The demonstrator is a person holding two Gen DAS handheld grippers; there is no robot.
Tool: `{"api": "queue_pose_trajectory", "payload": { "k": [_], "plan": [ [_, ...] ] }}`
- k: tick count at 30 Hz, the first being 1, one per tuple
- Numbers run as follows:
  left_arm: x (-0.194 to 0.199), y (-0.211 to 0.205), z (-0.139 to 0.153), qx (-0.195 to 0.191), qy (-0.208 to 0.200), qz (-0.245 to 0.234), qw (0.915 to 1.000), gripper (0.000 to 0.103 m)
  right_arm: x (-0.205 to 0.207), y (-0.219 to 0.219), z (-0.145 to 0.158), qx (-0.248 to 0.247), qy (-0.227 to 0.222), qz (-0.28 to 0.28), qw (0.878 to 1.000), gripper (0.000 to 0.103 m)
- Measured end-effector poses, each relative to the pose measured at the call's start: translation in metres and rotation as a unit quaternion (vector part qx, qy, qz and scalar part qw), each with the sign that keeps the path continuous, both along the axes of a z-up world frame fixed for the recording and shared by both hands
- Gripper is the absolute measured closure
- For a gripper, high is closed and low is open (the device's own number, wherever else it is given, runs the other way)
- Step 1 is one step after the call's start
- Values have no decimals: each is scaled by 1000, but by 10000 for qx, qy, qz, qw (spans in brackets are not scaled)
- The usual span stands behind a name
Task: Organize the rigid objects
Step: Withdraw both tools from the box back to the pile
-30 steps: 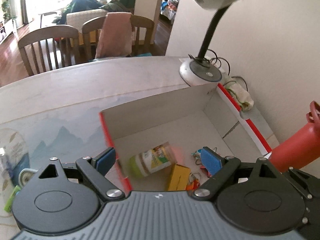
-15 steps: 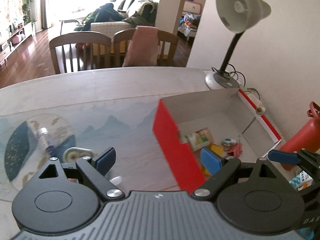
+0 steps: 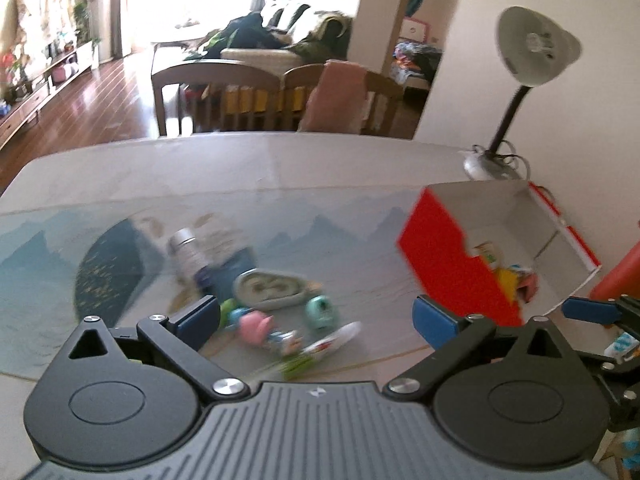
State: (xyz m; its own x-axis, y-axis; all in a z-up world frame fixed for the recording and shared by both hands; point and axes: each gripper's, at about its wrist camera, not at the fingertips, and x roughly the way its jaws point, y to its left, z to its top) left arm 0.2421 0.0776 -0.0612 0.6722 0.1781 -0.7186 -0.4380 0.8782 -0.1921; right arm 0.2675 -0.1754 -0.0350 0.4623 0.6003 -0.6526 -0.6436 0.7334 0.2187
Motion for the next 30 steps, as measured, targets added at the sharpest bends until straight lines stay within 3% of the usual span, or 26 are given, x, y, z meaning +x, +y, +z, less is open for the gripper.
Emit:
{"api": "queue_pose_trajectory", "payload": {
  "k": [4,16,20,30],
  "plan": [
    [-14,30,-17,-182,229,70,9995,0,-9,30,-12,-115,112,-18,9999,4],
    [-27,86,-72,-13,501,39,9987,0,-16,102,-48,-516,392,-310,9974,4],
    [-23,103,-90,-115,523,44,9986,0,-15,126,-63,-747,484,-305,9956,5],
    [-7,118,-123,117,622,-217,9978,0,7,161,-97,-1046,881,-1053,9850,7]
  ]
}}
